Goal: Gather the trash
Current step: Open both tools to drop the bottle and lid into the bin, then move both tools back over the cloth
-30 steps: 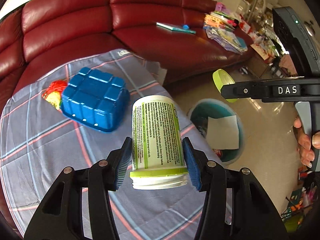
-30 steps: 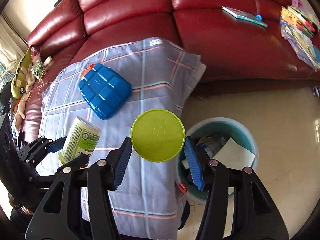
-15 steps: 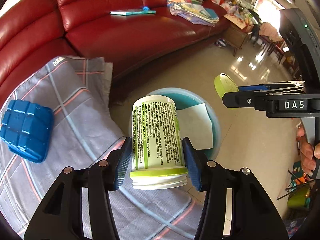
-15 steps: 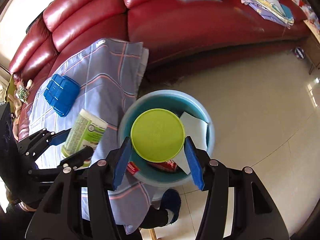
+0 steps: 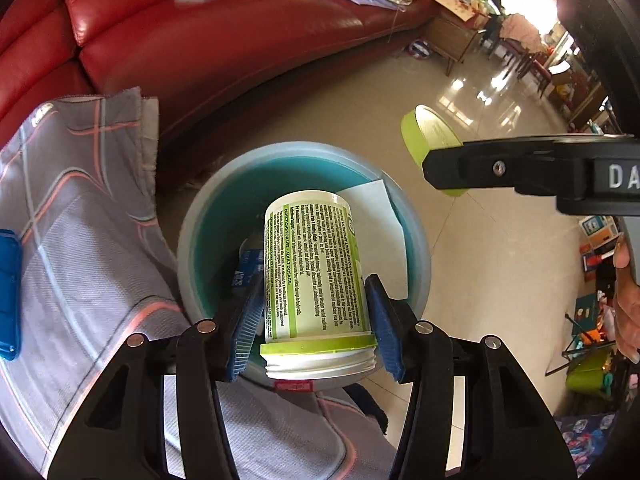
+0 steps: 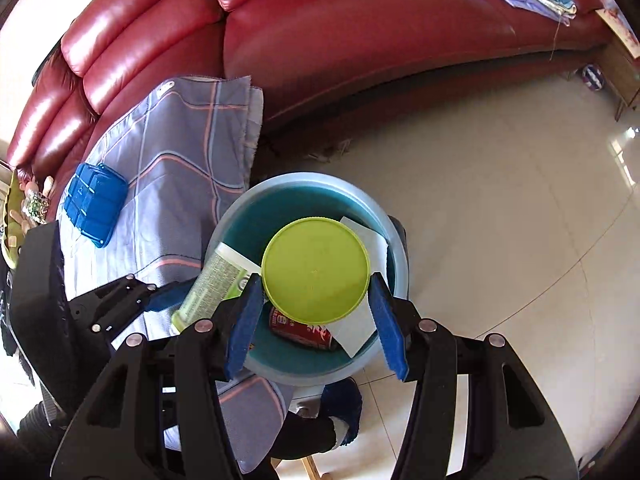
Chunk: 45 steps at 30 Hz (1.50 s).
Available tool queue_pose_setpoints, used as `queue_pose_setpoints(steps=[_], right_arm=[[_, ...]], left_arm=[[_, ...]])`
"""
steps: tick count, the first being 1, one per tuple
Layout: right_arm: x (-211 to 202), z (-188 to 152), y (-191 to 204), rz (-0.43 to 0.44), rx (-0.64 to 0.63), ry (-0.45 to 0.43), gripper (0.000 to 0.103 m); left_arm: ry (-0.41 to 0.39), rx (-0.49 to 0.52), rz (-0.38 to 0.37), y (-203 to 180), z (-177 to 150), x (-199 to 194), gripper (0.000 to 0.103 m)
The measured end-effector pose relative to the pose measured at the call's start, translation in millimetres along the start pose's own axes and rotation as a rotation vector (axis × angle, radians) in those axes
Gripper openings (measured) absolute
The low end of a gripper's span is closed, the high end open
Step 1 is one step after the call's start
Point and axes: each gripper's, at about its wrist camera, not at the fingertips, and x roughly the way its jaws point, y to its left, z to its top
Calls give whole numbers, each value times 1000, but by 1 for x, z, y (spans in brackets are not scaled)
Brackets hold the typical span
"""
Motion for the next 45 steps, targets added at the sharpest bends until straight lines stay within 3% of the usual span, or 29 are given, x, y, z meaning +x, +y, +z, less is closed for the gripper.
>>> queue_pose_setpoints(steps=[7,13,21,22,24,28,33,45], right_arm=[[15,4,3,-8,-5,33,52],[31,5,7,-4,-7,61,52],[47,8,12,-21,-3,90,52],[49,9,12,-21,-2,94,54],[53,10,12,-12,7,108,73],[58,11,16,-19,3,118,75],[59,11,19,-33,5,129,86],[54,10,41,-60,-4,145,86]], left_arm=[[4,-12,30,7,-4,8,87],[-19,-28,59,23,-12,-5,94],[-40,-50,63,37,-20,-18,98],[-42,-49,65,38,-20,-19,98],[-49,-45,70,38,-21,-21,98],[-60,-47,62,39,-21,-28,98],[-72,-55,60,44,-23,-35,98],[-88,-101,68,65,-37,-55,99]])
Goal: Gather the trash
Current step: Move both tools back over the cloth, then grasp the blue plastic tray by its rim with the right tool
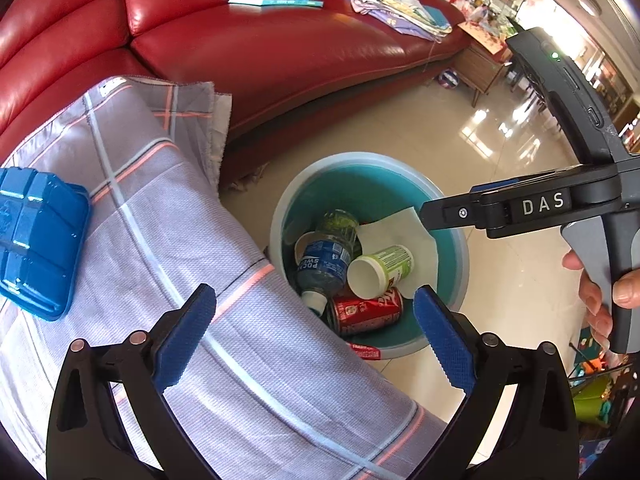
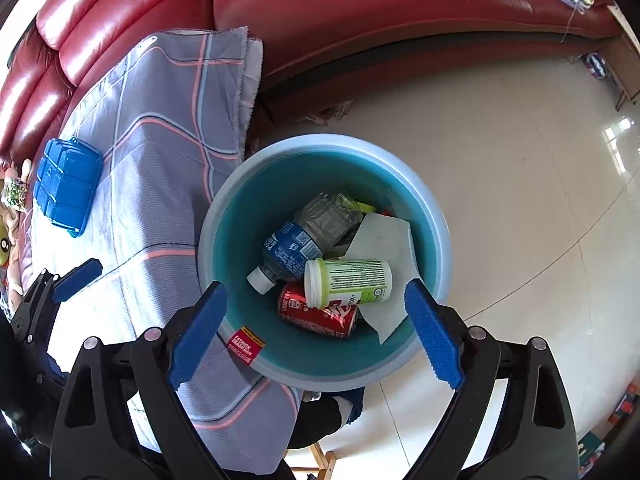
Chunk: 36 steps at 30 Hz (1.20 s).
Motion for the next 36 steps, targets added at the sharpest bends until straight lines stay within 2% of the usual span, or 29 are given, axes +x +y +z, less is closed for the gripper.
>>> queue_pose_setpoints(steps=[7,14,28,36], right_arm=[[-11,2,33,-8,-53,-14,86],[-12,3,87,-8,-139,-15,86],[-8,7,235,-41,-390,-17,86],[8,1,329,-119,-545,-34,86]], left_arm=[[-24,-41,23,25,-12,-22,99],[-43,-116,71,72,-34,-50,99],[-72,-321,183,199,-90,-101,99],[-98,-406,200,256,-121,-122,99]])
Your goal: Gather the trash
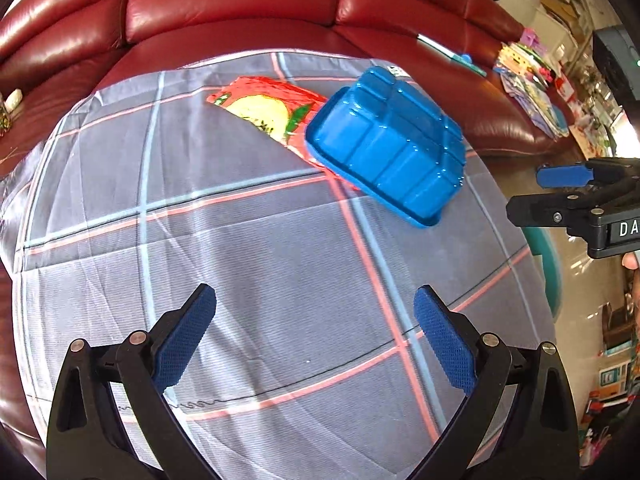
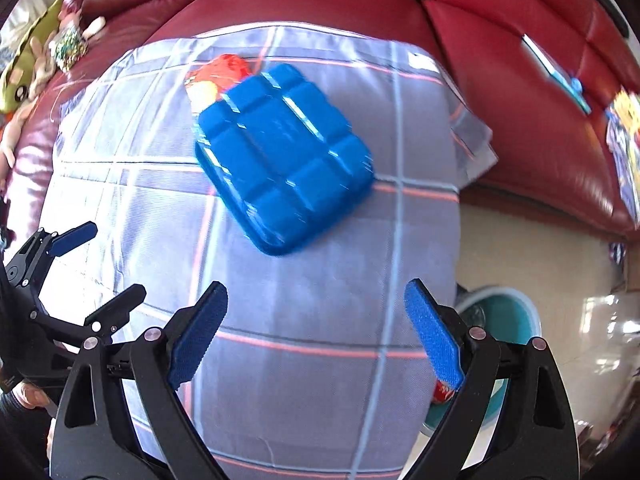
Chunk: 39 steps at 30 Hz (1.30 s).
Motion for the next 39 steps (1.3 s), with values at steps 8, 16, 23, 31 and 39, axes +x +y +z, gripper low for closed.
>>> queue_pose_setpoints(steps=[8,16,23,31,39], right_arm=[[23,35,76,-124,-129,2,86],[56,53,97,-299,-142,14,86],[75,58,94,-415,-148,16,86],[84,63,92,-441,-193,-31,85],[48,74,59,-254,-121,-71,30]], left_arm=[[-2,-54,7,53,-9,-5,99],[-2,-92,15,95,-11,-6,99],[-2,-91,2,102,-5,-1,99],[-3,-77,-1,94,3,4,99],[-5,-61,15,77,11,6,99]])
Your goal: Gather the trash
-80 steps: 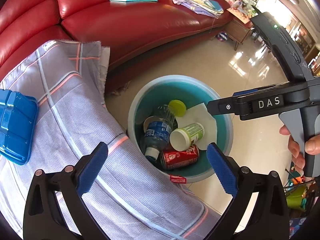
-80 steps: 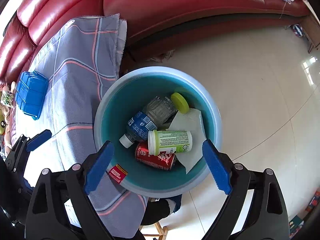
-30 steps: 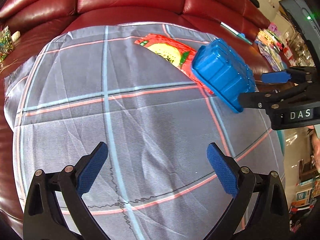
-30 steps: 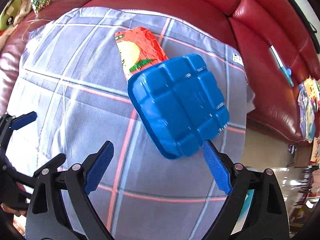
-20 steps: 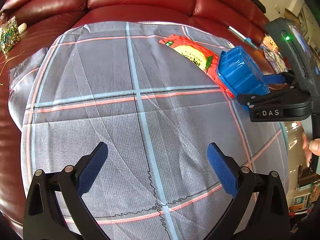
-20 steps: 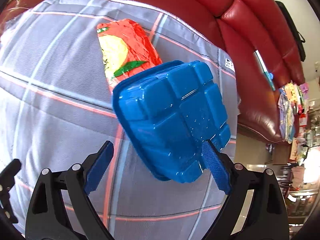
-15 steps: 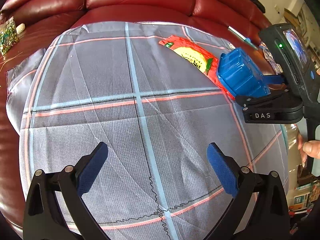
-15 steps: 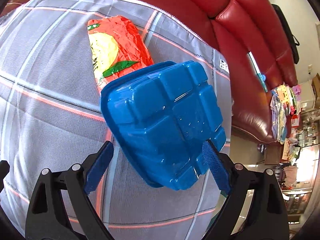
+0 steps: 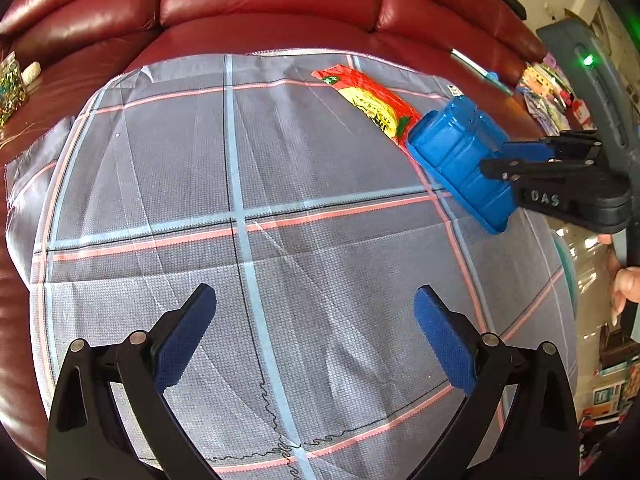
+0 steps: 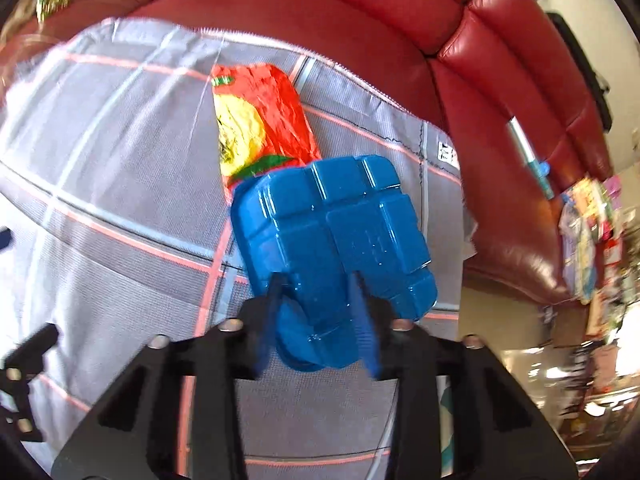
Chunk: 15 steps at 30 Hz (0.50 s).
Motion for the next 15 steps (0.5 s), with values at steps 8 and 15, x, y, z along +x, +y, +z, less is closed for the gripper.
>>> queue_pose_setpoints(steps=[8,15], right_arm=[[-6,-9,-37,178,86,9,27],[-20,-29,-68,247,109,-30,8]], left_arm=[[-2,38,5,-36,19,9,99],[9,87,14,-68,28,20,99]])
